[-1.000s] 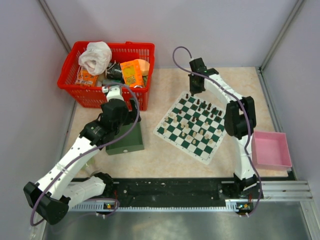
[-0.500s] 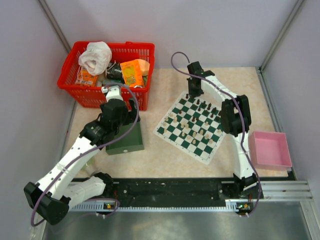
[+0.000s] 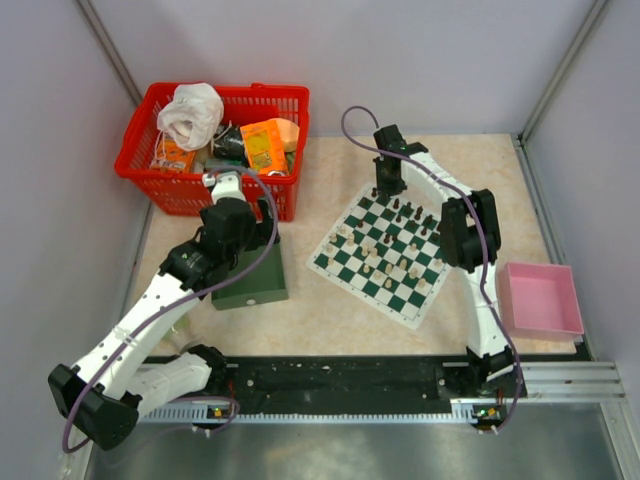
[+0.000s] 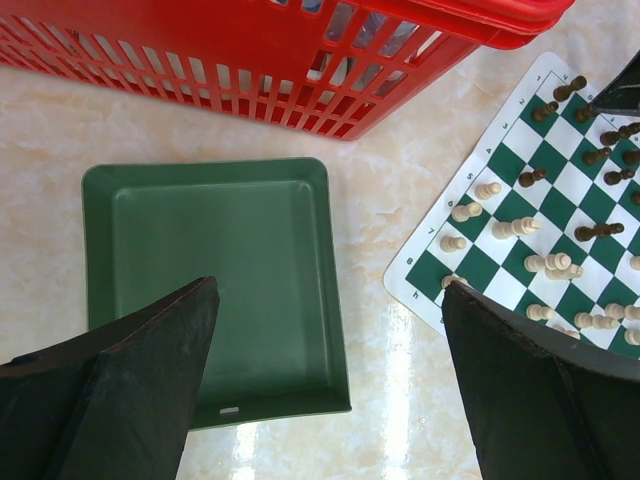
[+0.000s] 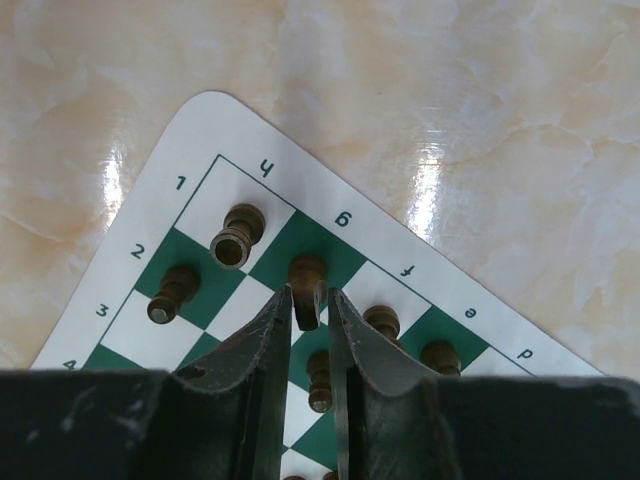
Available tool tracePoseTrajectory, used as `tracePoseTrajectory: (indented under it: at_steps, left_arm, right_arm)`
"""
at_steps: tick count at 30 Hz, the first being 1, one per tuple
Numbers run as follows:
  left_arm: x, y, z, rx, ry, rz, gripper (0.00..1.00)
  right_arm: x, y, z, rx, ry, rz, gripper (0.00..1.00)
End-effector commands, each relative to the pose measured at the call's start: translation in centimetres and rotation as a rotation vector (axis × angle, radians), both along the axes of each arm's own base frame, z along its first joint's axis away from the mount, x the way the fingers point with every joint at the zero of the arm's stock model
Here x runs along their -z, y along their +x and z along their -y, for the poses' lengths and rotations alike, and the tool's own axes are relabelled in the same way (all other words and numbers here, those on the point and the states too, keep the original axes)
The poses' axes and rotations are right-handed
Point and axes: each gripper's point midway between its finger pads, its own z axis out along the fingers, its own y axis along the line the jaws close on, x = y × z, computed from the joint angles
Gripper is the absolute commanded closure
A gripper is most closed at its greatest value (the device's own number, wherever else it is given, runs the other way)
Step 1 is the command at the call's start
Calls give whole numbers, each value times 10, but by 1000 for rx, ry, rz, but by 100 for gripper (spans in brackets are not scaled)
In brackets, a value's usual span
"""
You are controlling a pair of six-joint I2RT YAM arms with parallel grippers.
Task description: Set up the chess pieces on the board
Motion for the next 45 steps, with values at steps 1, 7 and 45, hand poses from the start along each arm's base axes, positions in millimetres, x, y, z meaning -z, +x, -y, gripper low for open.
tracePoseTrajectory:
  at_steps: [1, 7, 45]
  left_arm:
    - [-5, 5, 1, 6, -8, 29, 1]
    - [-7, 3, 2, 13, -17, 31, 1]
    - [-10, -7, -1, 10, -54, 38, 1]
  right_arm:
    - [-15, 7, -10, -7, 28, 44, 77]
    - [-49, 13, -16, -23, 61, 92, 69]
    - [-25, -125, -17, -40, 86, -61, 59]
